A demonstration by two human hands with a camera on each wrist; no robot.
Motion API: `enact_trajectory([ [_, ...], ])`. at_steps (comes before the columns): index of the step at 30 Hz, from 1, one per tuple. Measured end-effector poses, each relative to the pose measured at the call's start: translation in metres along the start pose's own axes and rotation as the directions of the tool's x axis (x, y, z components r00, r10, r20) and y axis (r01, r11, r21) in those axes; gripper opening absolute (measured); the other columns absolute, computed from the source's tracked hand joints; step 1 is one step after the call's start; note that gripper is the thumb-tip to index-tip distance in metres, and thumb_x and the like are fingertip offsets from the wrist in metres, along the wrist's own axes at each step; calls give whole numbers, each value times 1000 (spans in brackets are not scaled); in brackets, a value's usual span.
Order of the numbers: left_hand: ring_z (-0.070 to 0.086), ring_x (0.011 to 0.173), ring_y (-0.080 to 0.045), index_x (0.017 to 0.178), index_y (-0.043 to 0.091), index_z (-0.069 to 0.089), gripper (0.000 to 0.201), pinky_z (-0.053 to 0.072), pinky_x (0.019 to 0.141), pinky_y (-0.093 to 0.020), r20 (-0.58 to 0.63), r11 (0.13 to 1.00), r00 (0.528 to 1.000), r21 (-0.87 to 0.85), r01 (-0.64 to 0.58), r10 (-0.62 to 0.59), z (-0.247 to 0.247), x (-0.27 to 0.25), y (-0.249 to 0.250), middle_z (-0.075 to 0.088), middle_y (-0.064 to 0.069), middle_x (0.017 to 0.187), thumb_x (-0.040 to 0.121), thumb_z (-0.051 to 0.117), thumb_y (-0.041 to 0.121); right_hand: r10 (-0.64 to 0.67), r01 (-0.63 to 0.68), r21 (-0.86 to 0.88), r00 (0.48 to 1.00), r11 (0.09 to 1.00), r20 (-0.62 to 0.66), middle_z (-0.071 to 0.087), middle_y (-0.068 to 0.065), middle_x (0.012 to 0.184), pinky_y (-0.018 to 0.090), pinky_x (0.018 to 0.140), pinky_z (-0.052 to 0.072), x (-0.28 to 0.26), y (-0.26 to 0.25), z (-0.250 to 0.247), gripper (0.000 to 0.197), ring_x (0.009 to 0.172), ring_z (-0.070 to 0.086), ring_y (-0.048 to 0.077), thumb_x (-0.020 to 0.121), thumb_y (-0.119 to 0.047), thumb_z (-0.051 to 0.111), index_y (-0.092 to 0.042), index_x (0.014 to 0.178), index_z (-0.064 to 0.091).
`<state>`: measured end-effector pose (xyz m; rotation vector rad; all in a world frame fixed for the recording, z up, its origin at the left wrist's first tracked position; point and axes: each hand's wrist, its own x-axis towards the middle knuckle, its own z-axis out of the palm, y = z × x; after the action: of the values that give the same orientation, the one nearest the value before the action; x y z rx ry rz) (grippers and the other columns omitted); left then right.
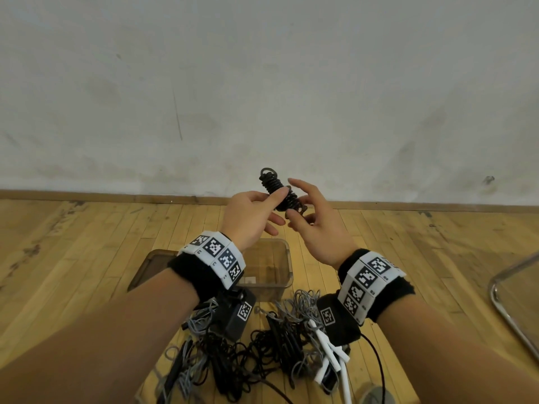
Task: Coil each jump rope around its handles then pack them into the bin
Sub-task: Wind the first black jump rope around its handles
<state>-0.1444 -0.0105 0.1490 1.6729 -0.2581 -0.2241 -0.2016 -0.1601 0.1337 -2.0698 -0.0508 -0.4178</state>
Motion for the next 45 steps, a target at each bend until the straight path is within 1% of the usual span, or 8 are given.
enact_trajectory([
  [6, 68, 61, -21, 95, 14, 78, 43, 53, 67, -34, 7, 999, 1000, -46, -19, 19, -1, 5, -3, 78, -6, 78, 92, 67, 56, 167, -166, 162, 986, 973, 6, 59, -4, 120, 29, 83, 56, 3, -5, -1, 75, 87, 69, 13, 91, -35, 74, -34, 155, 33],
  [10, 66, 57, -14, 97, 8, 76, 38, 42, 49, -15, 44, 994, 998, -106, -34, 39, 1, 4, -1, 74, -6, 74, 97, 64, 45, 295, -329, 468, 944, 820, 148, 71, 10, 114, 38, 83, 60, 2, -8, -1, 52, 83, 72, 22, 99, -24, 64, -25, 147, 44],
  [13, 67, 65, -9, 95, 12, 76, 33, 45, 58, -15, 75, 995, 994, -67, -76, 81, 3, 5, -5, 74, -2, 72, 100, 60, 40, 266, -317, 506, 948, 802, 173, 75, 13, 107, 40, 83, 61, 0, -11, 0, 33, 87, 73, 29, 103, -20, 57, -15, 136, 54],
  [21, 63, 62, -9, 98, 23, 77, 25, 53, 70, -27, 102, 984, 988, 122, -128, 116, -2, 8, -6, 76, 2, 73, 99, 62, 43, 189, -207, 287, 978, 935, 89, 71, 13, 111, 34, 78, 63, 0, -6, -6, 39, 84, 76, 23, 100, -15, 62, -15, 137, 49],
  [29, 70, 54, -14, 113, 17, 73, 27, 47, 47, -15, -28, 992, 997, 99, -72, 75, 4, 7, -8, 75, -2, 68, 93, 73, 35, 120, -124, -74, 991, 990, -51, 68, -12, 100, 31, 73, 62, 3, 4, -5, 51, 74, 74, 8, 98, -16, 64, -31, 142, 43],
  [37, 63, 48, -10, 103, 17, 78, 26, 43, 48, -13, -19, 993, 996, 90, -82, 84, 11, 2, -3, 72, -1, 62, 97, 66, 39, 21, -62, -312, 991, 948, -135, 69, -2, 116, 33, 74, 57, 8, 15, -5, 69, 88, 70, 18, 95, -21, 66, -33, 153, 32],
  [41, 60, 46, -9, 89, 17, 79, 33, 39, 44, -12, -39, 996, 997, 61, -61, 63, 7, 3, -1, 71, -2, 61, 94, 67, 47, -30, 11, -243, 997, 970, -74, 65, -4, 113, 11, 62, 41, 5, 5, 2, 68, 79, 60, 3, 94, -18, 65, -30, 152, 31],
  [45, 62, 48, -8, 90, 18, 78, 39, 43, 56, -19, -57, 998, 998, 54, -27, 30, 1, 3, -1, 71, -1, 61, 93, 65, 54, 0, -1, 59, 1000, 998, 16, 64, -4, 114, 16, 73, 50, 2, -2, 5, 41, 86, 64, 9, 109, -23, 41, -32, 149, 38],
])
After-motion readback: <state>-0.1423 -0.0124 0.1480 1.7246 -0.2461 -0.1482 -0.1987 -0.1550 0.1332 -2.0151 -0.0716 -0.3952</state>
